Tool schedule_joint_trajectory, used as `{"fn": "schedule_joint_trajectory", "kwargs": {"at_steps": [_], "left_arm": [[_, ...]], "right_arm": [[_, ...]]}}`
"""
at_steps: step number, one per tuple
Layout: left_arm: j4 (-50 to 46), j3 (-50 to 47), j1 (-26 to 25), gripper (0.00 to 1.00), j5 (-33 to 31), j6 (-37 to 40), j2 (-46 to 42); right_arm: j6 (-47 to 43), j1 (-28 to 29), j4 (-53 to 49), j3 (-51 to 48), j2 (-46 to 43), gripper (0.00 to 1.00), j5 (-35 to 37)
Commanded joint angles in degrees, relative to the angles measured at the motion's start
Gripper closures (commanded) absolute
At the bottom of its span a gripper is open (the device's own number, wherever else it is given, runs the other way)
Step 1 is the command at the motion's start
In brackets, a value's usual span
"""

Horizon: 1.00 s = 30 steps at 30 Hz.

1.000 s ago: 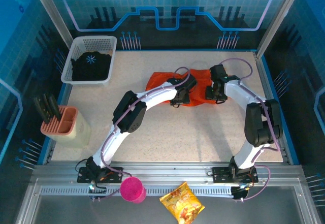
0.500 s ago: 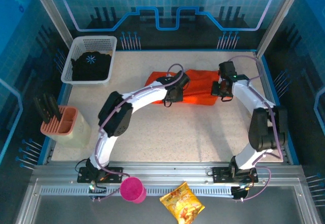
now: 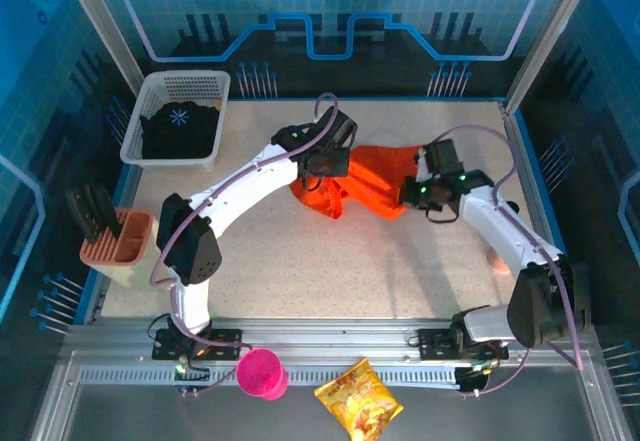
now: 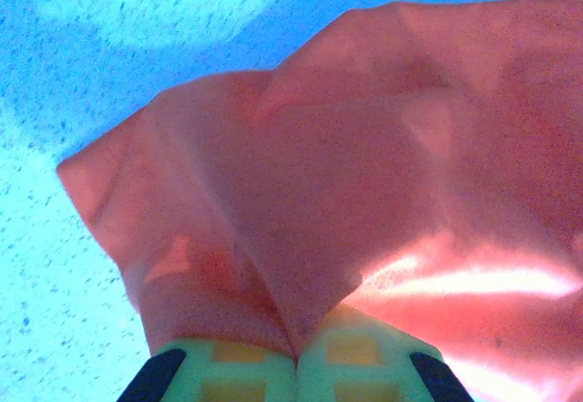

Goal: Fold and stack the t-shirts

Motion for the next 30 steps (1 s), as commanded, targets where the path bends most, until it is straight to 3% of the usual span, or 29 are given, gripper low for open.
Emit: {"fn": "schedule_joint_trajectory", "kwargs": {"at_steps": [1, 7, 15, 18, 20, 22, 25, 30], "left_arm": [[-3.05, -2.36, 1.55, 1.0, -2.19, 1.58, -2.37], [-1.81, -5.63, 3.68, 1.0, -1.95, 1.72, -5.54], [-0.35, -10.11, 4.99, 0.99, -3.36, 0.68, -8.22], [-0.45, -11.04, 5.79, 0.93, -3.09, 0.72, -9.2], [-1.46, -11.06, 6.46, 0.78, -3.38, 0.81, -8.94], [-2.49, -11.21, 6.73, 0.58, -5.06, 0.63, -8.74], [-3.67, -12.47, 6.46, 0.27, -6.58, 0.03, -9.23], [-8.08, -14.18, 1.96, 0.02, -8.28, -0.2, -9.68]], "right_arm": [[6.27, 6.57, 0.48, -3.56, -3.78, 1.0, -3.83], [7.57, 13.51, 1.09, -5.55, -7.16, 1.0, -6.11], [5.9, 18.01, 6.19, -4.09, 2.82, 0.99, -18.15], [3.47, 18.13, 2.95, -1.87, 6.1, 0.64, -16.02], [1.53, 17.81, -0.27, 0.22, 6.75, 0.44, -12.43], [0.1, 16.82, -2.61, 1.87, 6.29, 0.37, -10.26], [-1.38, 14.13, -5.31, 2.94, 4.26, 0.34, -6.87], [-3.52, 5.39, -7.22, 1.43, 0.12, 0.35, -4.16]]}}
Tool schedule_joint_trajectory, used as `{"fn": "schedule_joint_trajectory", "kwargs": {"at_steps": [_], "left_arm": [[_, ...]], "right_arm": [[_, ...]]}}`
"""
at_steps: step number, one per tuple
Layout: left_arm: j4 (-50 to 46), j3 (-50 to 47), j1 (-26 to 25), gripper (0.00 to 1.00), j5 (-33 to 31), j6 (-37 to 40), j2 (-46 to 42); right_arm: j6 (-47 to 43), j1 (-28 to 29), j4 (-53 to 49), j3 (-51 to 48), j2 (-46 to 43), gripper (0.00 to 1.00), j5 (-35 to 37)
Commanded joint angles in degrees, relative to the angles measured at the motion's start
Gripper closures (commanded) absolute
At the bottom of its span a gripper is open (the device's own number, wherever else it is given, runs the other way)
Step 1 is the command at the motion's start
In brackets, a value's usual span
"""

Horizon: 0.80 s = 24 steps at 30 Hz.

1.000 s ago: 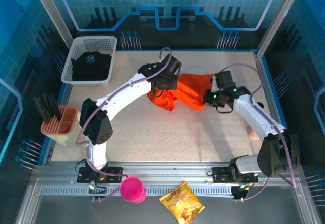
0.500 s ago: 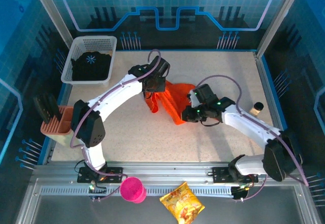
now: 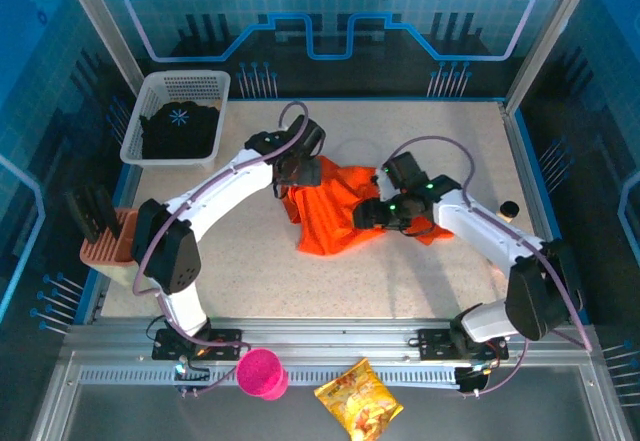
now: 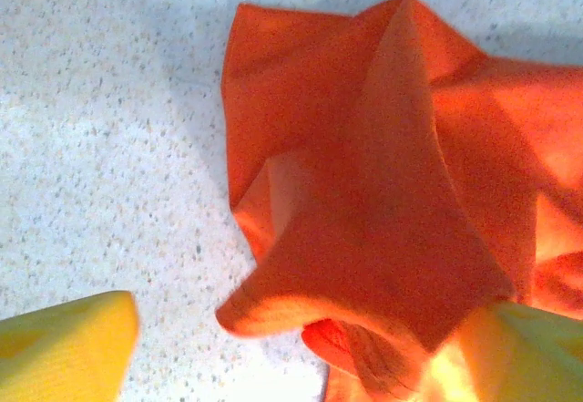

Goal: Fold and stack the t-shirts

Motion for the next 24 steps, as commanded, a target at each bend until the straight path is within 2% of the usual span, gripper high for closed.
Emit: {"fn": "schedule_joint_trajectory", "kwargs": {"at_steps": [1, 3, 6, 9, 14, 17, 20, 24], "left_arm": [[-7.05, -0.65, -4.12, 0.01, -2.08, -1.38, -1.33], [-11.53, -1.08, -5.8, 0.01, -0.22, -4.4, 0.21], [-15.15, -5.56, -7.08, 0.08, 3.98, -10.32, 1.75], [-11.52, -12.81, -7.48, 0.11, 6.56, -14.89, -0.14], [-3.17, -20.23, -8.67, 0.21, 19.21, -19.61, -3.08], [-0.06, -23.03, -10.6, 0.24, 23.83, -21.78, -1.57], [3.36, -24.48, -11.92, 0.26, 24.73, -24.15, 0.68], [7.8, -27.02, -12.11, 0.28, 22.3, -27.99, 0.33]], "right_arm": [[-2.79, -6.05, -3.96, -0.53, -3.31, 0.36, 3.16], [-3.79, -9.53, -4.21, -1.05, -4.33, 0.37, 3.47], [-5.41, -13.18, -4.58, -1.3, -4.77, 0.37, 3.79], [-6.65, -14.9, -4.76, -1.41, -4.57, 0.38, 4.17], [-8.17, -15.89, -5.11, -1.3, -3.69, 0.4, 4.59], [-8.55, -16.1, -4.64, -1.87, -3.76, 0.42, 5.32], [-8.5, -16.44, -3.84, -2.86, -3.94, 0.43, 5.02], [-8.57, -16.61, -3.68, -3.55, -4.36, 0.44, 4.03]]}}
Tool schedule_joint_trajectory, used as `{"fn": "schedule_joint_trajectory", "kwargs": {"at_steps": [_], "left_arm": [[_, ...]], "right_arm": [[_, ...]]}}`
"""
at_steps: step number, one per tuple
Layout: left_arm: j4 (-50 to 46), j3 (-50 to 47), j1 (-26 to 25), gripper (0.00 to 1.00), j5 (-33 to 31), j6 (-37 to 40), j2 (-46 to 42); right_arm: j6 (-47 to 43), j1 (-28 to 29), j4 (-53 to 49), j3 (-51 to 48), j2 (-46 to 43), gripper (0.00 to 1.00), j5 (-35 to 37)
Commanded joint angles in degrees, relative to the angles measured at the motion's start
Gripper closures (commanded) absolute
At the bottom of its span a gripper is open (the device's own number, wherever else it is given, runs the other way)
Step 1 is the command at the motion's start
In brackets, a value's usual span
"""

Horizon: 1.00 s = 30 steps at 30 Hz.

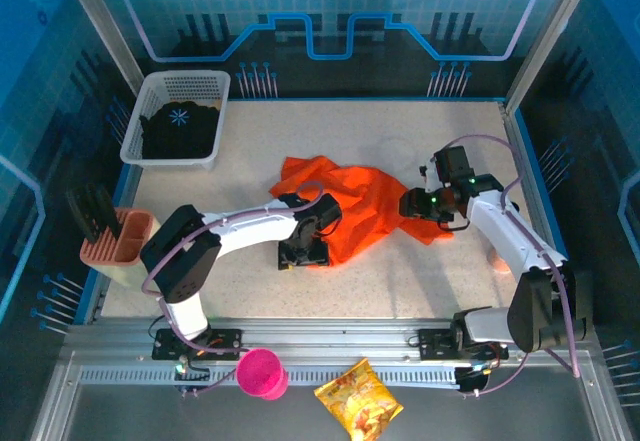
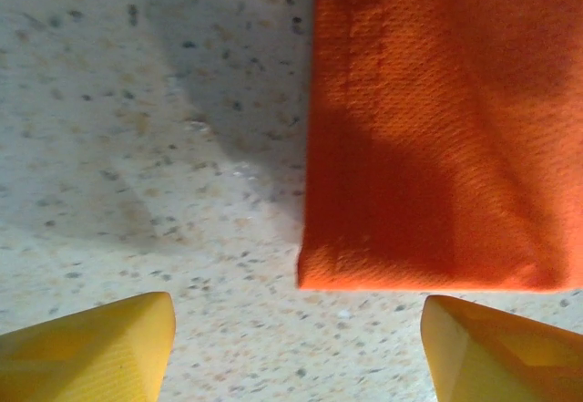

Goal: Fold and stack the t-shirts

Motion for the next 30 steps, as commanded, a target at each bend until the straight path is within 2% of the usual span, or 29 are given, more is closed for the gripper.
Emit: {"fn": "schedule_joint_trajectory", "kwargs": {"at_steps": [1, 7, 12, 15, 21, 25, 30], "left_arm": [[4.48, -1.97, -0.01, 0.28, -0.07, -5.28, 0.17], [4.97, -1.73, 0.04, 0.28, -2.31, -5.49, 1.85], [10.49, -1.81, 0.02, 0.39, -5.58, -5.87, 4.45], [10.9, 2.18, 0.09, 0.53, -8.02, -4.11, 7.61], [9.14, 8.46, -0.01, 1.0, -11.41, 0.72, 8.38], [1.92, 15.11, 0.31, 1.0, -17.93, 5.34, 3.87], [-7.54, 30.04, 2.29, 1.0, -24.03, 13.46, -2.33]], "right_arm": [[-1.15, -0.88, -0.34, -0.83, -0.63, 0.44, -0.5], [-1.86, -1.4, -0.71, -1.4, -1.3, 0.44, -0.25], [-1.77, -1.87, -0.45, -1.71, -1.19, 0.45, -0.08], [-1.81, -2.68, -0.17, -1.84, -0.82, 0.44, 0.23], [-1.07, -5.3, 2.18, -3.83, -0.37, 0.39, 1.94], [-1.64, -6.11, 3.35, -5.34, 0.11, 0.39, 3.07], [-3.44, -6.16, 6.65, -8.14, -0.83, 0.39, -0.16]]}}
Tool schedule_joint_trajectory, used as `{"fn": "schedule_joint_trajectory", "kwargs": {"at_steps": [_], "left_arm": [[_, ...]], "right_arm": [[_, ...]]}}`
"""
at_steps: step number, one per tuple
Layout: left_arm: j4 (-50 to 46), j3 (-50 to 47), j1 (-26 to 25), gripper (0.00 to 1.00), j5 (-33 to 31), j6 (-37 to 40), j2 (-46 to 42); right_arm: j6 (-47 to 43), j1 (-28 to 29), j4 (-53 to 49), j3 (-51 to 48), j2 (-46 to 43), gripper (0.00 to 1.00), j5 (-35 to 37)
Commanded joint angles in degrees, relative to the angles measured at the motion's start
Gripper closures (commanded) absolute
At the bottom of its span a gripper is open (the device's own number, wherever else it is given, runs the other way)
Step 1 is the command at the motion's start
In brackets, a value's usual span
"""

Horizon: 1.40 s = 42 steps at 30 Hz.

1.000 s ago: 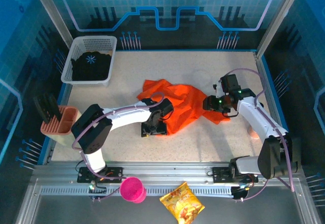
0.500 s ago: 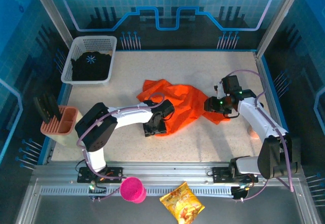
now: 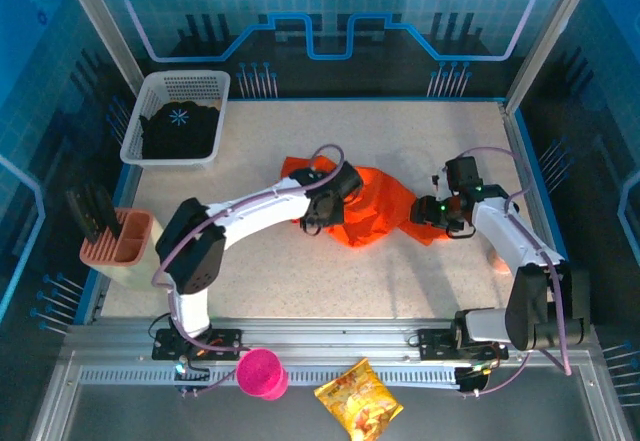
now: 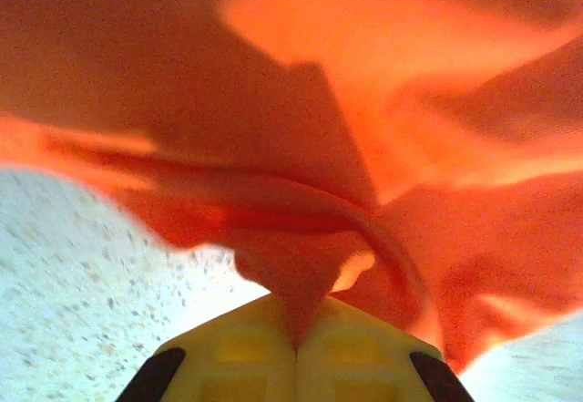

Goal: Fold and stack the t-shirts

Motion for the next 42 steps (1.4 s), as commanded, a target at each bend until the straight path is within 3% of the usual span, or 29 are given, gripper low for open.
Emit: {"fn": "schedule_joint_trajectory", "kwargs": {"at_steps": [1, 9, 15, 23, 29, 35, 38, 42], "left_arm": [[-7.57, 10.52, 2.27, 1.0, -7.07, 7.81, -7.18], [-8.72, 24.06, 7.3, 1.0, -10.57, 13.57, -10.59], [-9.25, 30.37, 10.52, 1.0, -11.13, 17.15, -8.64], [-10.2, 35.56, 11.96, 1.0, -10.5, 19.75, -5.74], [-10.17, 36.92, 13.58, 1.0, -9.52, 20.82, -4.76], [-11.11, 38.44, 14.93, 1.0, -8.49, 21.37, -3.55], [-11.23, 38.44, 14.95, 1.0, -8.11, 21.41, -3.38], [-11.61, 38.44, 14.98, 1.0, -7.75, 21.58, -3.34]], "right_arm": [[-1.68, -0.53, 2.51, -1.54, -0.99, 0.39, -2.81], [-4.05, 0.83, 10.69, -6.51, -7.44, 0.36, -10.18], [-7.24, 4.42, 14.87, -8.15, -10.93, 0.36, -8.66], [-10.49, 9.68, 14.78, -8.67, -9.93, 0.35, 0.6], [-13.0, 17.21, 12.25, -6.93, -6.86, 0.32, 11.79], [-25.44, 26.72, 17.2, -5.33, -6.21, 0.3, 24.31], [-33.97, 28.05, 19.39, -5.33, -6.46, 0.29, 22.92], [-38.28, 28.38, 18.11, -4.48, -6.58, 0.26, 18.04]]}}
